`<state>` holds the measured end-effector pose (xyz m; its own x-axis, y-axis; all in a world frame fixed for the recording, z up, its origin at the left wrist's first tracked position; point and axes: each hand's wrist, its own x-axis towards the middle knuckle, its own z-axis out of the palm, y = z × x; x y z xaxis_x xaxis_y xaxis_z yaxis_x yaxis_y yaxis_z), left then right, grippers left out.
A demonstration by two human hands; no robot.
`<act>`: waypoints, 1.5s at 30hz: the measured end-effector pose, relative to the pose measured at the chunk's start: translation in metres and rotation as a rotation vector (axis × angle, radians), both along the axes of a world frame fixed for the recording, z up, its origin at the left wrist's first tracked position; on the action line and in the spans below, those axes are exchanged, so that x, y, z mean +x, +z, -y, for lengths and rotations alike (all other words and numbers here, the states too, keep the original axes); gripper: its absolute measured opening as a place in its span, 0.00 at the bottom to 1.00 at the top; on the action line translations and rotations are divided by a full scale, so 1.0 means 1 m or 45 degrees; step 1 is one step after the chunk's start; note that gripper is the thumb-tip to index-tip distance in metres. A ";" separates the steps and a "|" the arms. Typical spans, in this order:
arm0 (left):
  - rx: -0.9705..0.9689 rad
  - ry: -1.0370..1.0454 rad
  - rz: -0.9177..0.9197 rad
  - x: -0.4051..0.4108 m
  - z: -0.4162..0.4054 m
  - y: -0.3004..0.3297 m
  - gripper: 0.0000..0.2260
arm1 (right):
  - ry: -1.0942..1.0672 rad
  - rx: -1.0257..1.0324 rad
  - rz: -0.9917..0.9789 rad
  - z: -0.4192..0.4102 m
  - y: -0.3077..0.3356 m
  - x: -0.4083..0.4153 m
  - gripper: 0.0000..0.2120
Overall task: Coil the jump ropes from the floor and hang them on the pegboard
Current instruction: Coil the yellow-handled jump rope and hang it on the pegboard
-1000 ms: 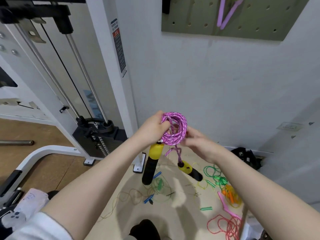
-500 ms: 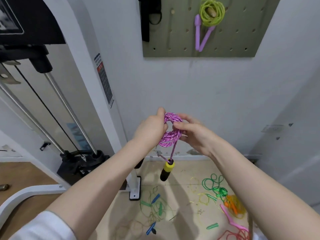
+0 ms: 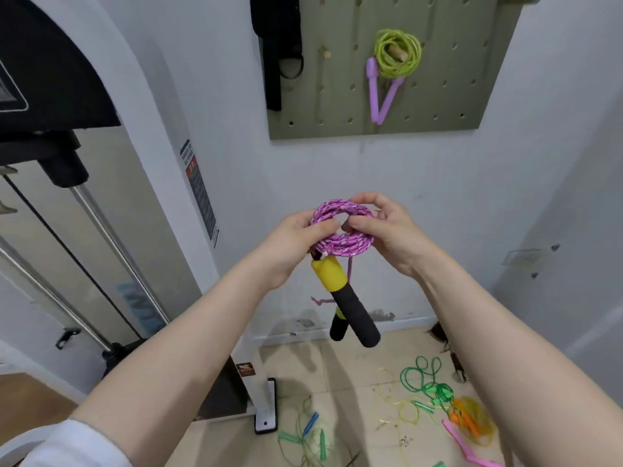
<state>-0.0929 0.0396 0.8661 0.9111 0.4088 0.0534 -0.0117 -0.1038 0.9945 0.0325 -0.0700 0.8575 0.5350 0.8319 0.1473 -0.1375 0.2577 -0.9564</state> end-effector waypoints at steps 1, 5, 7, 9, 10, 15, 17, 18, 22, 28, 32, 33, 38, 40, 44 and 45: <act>-0.116 -0.045 0.046 0.003 -0.002 0.002 0.06 | 0.109 0.050 -0.069 0.000 0.004 0.005 0.20; -0.410 -0.066 0.233 0.021 -0.015 0.018 0.10 | 0.374 0.307 -0.287 -0.016 0.021 0.020 0.34; -0.429 -0.069 0.277 0.033 -0.024 0.027 0.12 | 0.373 0.373 -0.347 -0.028 0.031 0.023 0.32; -0.474 -0.020 0.274 0.046 -0.034 0.033 0.12 | 0.307 0.331 -0.347 -0.042 0.040 0.028 0.25; -0.480 0.018 0.259 0.052 -0.039 0.035 0.13 | 0.252 0.283 -0.292 -0.048 0.044 0.031 0.19; -0.030 0.230 0.129 0.093 -0.075 0.052 0.16 | -0.052 -0.021 0.537 -0.074 0.063 0.066 0.10; 0.130 0.246 0.133 0.112 -0.088 0.061 0.16 | -0.132 -0.090 0.768 -0.085 0.075 0.088 0.09; 0.170 0.239 0.151 0.122 -0.094 0.067 0.15 | -0.156 -0.091 0.814 -0.090 0.082 0.100 0.08; 0.372 0.322 0.208 0.164 -0.118 0.095 0.13 | -0.234 -0.092 0.996 -0.118 0.110 0.153 0.06; 0.827 0.575 0.395 0.220 -0.166 0.129 0.05 | -0.383 -0.103 1.340 -0.173 0.151 0.212 0.08; 0.970 0.686 0.408 0.253 -0.200 0.136 0.08 | -0.437 -0.023 1.385 -0.209 0.160 0.240 0.08; 0.990 0.696 0.392 0.261 -0.207 0.136 0.09 | -0.459 -0.021 1.378 -0.217 0.158 0.246 0.08; 0.991 0.775 0.342 0.296 -0.234 0.126 0.10 | -0.529 -0.072 1.362 -0.255 0.147 0.278 0.09; 0.975 0.819 0.341 0.307 -0.239 0.124 0.11 | -0.548 -0.115 1.392 -0.268 0.148 0.288 0.09; 1.290 0.898 0.213 0.325 -0.252 0.122 0.16 | -0.707 -0.238 1.630 -0.281 0.151 0.306 0.08; 1.355 0.931 0.129 0.329 -0.253 0.120 0.19 | -0.739 -0.273 1.708 -0.283 0.151 0.309 0.08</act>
